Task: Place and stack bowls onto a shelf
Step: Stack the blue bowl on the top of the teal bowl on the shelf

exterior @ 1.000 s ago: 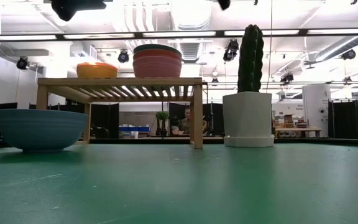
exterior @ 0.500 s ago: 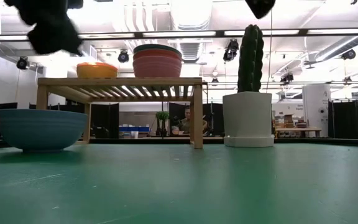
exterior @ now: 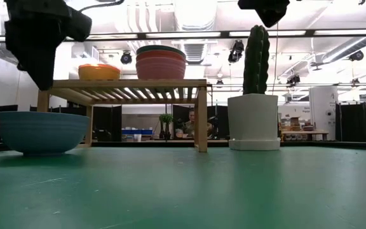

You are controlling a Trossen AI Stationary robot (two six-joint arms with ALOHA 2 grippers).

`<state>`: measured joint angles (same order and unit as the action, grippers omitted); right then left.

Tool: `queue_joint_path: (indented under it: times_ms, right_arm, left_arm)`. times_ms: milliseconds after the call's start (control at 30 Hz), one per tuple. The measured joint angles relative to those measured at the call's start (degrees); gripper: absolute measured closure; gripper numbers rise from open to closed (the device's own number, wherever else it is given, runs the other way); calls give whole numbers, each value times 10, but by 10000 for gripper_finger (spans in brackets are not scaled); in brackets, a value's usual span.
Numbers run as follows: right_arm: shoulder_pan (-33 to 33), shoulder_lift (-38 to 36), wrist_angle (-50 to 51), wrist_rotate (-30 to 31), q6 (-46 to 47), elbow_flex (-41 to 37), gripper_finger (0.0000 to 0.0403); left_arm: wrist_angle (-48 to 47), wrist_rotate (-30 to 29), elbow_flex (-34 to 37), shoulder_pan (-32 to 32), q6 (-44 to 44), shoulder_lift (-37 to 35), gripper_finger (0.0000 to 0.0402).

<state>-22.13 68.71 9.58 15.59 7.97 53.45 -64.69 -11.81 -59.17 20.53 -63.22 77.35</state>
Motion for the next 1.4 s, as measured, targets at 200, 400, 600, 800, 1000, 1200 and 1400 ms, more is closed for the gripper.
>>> queue_joint_path:
  times_ms: [200,400,600,800,1000,1200,1400]
  right_arm:
    - [0,0,0,0,0,0,394]
    - [0,0,1,0,0,0,394]
    - [0,0,1,0,0,0,394]
    - [0,0,2,0,0,0,394]
    - [-3,0,7,-1,2,0,394]
    - [-16,0,9,-1,3,0,394]
    - [-31,1,11,-1,6,-9,394]
  left_arm:
    - [-4,-5,15,-5,16,39,201]
    - [-2,-40,24,-9,14,68,207]
    - [3,-52,25,-10,12,94,255]
    - [25,-56,26,-10,12,115,313]
    - [27,-57,27,-10,11,120,385]
    - [28,-41,16,-3,11,110,399]
    - [28,-26,-78,55,170,102,400]
